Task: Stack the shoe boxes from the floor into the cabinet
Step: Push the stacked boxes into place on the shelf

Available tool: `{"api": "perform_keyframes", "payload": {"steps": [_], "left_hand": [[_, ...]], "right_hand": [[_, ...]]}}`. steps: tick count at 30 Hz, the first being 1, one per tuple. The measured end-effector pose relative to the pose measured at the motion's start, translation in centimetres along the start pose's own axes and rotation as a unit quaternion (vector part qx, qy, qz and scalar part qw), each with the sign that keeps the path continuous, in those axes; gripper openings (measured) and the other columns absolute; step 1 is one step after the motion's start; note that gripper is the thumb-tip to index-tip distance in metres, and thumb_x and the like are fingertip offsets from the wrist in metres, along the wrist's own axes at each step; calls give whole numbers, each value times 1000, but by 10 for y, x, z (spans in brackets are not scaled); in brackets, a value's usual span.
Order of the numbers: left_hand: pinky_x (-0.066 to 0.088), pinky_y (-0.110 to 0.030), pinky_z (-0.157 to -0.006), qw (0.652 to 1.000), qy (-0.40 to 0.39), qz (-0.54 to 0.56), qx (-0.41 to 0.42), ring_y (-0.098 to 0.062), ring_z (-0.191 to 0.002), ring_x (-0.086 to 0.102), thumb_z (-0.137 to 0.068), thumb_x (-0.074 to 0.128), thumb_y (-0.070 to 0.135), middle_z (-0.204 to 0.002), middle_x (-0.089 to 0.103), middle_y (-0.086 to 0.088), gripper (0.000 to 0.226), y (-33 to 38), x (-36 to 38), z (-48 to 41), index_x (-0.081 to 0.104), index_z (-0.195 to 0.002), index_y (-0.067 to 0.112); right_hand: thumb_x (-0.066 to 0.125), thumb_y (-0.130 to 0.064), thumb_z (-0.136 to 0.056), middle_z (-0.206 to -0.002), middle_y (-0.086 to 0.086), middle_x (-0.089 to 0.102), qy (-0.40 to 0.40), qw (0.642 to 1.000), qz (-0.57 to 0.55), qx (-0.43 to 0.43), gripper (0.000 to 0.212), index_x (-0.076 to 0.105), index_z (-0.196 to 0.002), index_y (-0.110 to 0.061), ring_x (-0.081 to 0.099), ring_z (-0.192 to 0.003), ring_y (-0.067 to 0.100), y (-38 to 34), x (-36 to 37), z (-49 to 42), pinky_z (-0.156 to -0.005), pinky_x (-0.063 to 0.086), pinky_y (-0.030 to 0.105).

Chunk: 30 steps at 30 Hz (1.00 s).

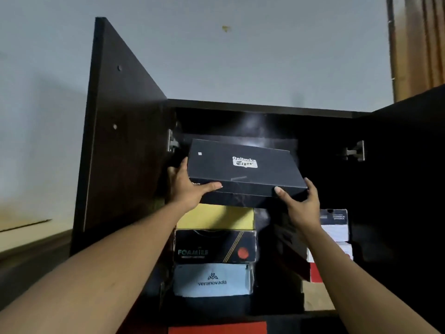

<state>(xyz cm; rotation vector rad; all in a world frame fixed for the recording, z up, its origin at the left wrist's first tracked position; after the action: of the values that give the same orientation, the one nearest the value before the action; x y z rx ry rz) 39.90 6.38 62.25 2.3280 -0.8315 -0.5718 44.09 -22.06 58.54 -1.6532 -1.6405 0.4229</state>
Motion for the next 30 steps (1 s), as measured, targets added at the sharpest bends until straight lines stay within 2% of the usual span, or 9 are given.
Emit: {"api": "perform_keyframes", "payload": {"steps": [2, 6, 9, 13, 15, 18, 23, 26, 30], "left_hand": [[46, -42, -104, 999, 53, -2, 0, -24, -118, 51, -46, 86, 70, -131, 45, -5, 118, 5, 0, -28, 39, -146, 29], [36, -35, -111, 991, 115, -33, 61, -30, -126, 45, -75, 84, 31, -136, 39, -14, 82, 10, 11, -71, 43, -144, 14], [37, -38, -106, 984, 142, -66, 87, -32, -126, 46, -79, 79, 14, -136, 39, -14, 70, 4, 21, -97, 43, -139, 13], [43, -41, -98, 971, 172, -77, 148, -36, -116, 51, -73, 78, -3, -131, 37, -15, 55, -16, 36, -114, 46, -117, 7], [43, -42, -103, 965, 149, -109, 184, -36, -120, 48, -74, 78, 3, -134, 35, -15, 50, -29, 45, -120, 49, -115, 7], [42, -46, -104, 961, 109, -185, 175, -33, -137, 31, -79, 76, 23, -153, 19, -10, 60, -44, 57, -130, 49, -132, 14], [37, -52, -108, 944, 90, -280, 152, -29, -149, 7, -78, 72, 39, -163, -7, -1, 80, -67, 66, -143, 35, -147, 20], [34, -50, -112, 941, 59, -304, 134, -27, -152, -3, -81, 67, 43, -164, -4, -4, 86, -79, 74, -150, 27, -152, 17], [21, -42, -120, 944, -12, -314, 98, -28, -151, 4, -83, 65, 45, -163, 9, -10, 90, -98, 79, -159, 20, -154, 13]], "right_hand": [[82, -9, -79, -125, 5, 56, 12, 1000, -12, -4, 75, 36, -138, -6, 58, -111, 15, 2, 28, -34, -78, 48, 8], [79, -6, -82, -113, -1, 56, 18, 1000, -4, -12, 63, 42, -132, -8, 58, -101, 7, 14, 63, -87, -73, 46, 2], [80, -11, -82, -119, 5, 60, 14, 999, 16, -37, 64, 47, -137, -17, 60, -111, 17, 21, 79, -118, -87, 48, 19], [78, -11, -84, -124, -2, 56, -12, 998, 42, -43, 67, 44, -142, -15, 54, -119, 14, 41, 93, -142, -107, 44, 33], [78, -10, -83, -128, -3, 56, -18, 997, 53, -44, 65, 46, -139, -15, 54, -119, 13, 54, 99, -150, -109, 42, 32], [78, -11, -82, -129, -3, 54, -51, 993, 87, -57, 68, 47, -142, -16, 55, -114, 13, 71, 112, -164, -101, 44, 27], [84, -26, -75, -127, 2, 39, -78, 985, 144, -55, 78, 48, -143, -19, 54, -116, 20, 91, 138, -181, -106, 47, 38], [86, -33, -65, -134, 3, 48, -107, 985, 133, -25, 86, 49, -142, -24, 61, -114, 22, 105, 146, -194, -101, 52, 40], [82, -39, -61, -138, 11, 54, -155, 974, 166, 11, 83, 51, -135, -19, 57, -123, 30, 121, 157, -196, -108, 46, 47]]}}
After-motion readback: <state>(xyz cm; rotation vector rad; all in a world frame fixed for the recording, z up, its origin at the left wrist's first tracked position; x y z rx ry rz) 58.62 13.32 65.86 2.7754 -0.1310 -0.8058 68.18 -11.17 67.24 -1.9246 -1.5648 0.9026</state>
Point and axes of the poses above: each hand's wrist, its own z-axis away from the middle knuckle, its own x-axis out of the palm, y = z × x, the point moved 1 cm from there along -z, towards the middle knuckle
